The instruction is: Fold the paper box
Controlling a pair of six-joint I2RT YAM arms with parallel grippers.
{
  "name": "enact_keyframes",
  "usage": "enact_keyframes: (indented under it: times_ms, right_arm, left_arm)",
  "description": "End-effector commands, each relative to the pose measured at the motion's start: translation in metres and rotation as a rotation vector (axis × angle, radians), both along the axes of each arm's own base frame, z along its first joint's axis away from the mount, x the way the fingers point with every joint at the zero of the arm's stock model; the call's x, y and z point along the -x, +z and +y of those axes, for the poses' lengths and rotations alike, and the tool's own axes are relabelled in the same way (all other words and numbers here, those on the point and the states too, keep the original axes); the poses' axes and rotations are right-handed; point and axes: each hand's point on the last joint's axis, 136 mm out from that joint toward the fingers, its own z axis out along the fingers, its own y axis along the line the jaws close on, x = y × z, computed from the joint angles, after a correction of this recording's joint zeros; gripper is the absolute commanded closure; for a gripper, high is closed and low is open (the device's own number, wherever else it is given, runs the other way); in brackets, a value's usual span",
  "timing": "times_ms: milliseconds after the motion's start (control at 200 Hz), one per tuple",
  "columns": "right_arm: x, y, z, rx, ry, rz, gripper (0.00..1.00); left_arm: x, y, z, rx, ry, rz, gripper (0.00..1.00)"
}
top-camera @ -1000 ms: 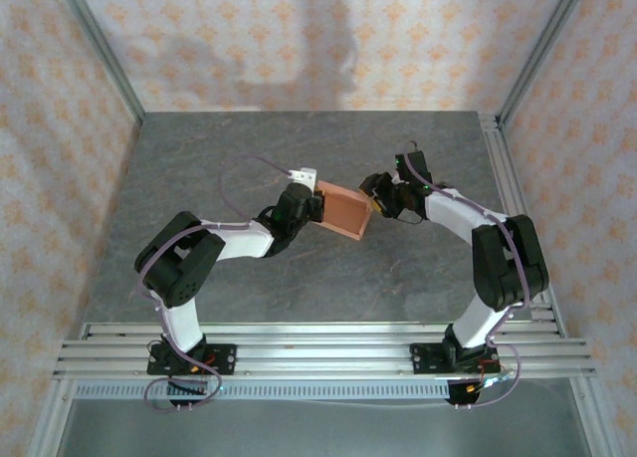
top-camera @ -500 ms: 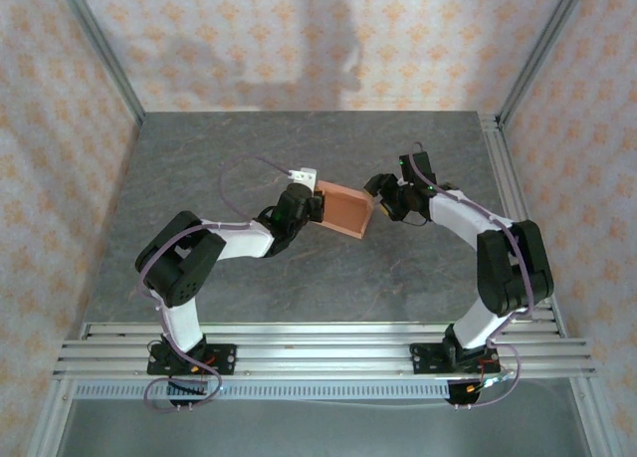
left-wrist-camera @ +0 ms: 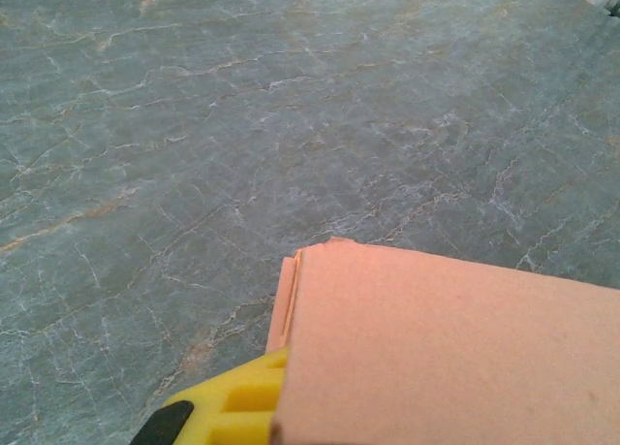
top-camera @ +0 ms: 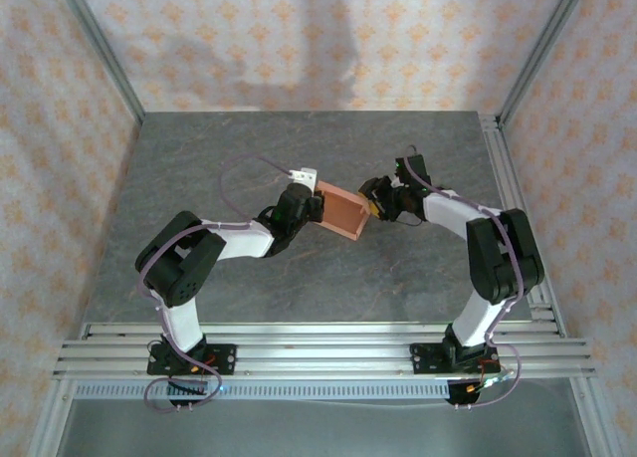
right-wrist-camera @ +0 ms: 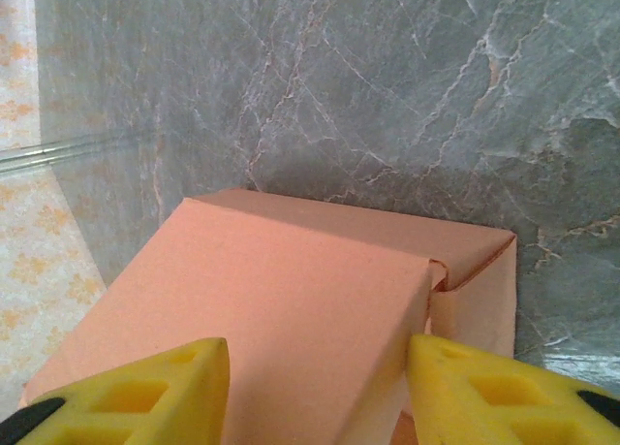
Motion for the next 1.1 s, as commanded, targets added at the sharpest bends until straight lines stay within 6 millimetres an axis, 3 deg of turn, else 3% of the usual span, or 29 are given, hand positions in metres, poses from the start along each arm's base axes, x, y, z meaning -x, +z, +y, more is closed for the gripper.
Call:
enact_keyframes:
  times_ms: [0,215,440,876,1091]
  right_arm:
    - [-0.001,-0.004,0.003,-0.029,0.005,0.006,0.53]
    - [0.002,-0.011,0.000,-0.004,0.005,0.023,0.53]
    - [0.004,-0.004,-0.005,0.041,0.019,0.010,0.49]
    - [0.010,-0.019,-0.011,0.145,0.097,0.032,0.49]
    - [0.013,-0.026,-0.015,0.176,0.096,0.042,0.49]
  left_arm:
    - [0.009,-0.029,0.007,-0.091,0.002,0.070,1.00]
    - [0.012,-0.033,0.010,-0.104,0.004,0.076,1.00]
    - [0.018,-0.039,0.012,-0.078,0.011,0.096,1.00]
    - [0.027,-0.037,0.009,-0.016,-0.018,0.102,0.75]
    - [0.041,-0.028,0.015,-0.001,-0.037,0.087,0.58]
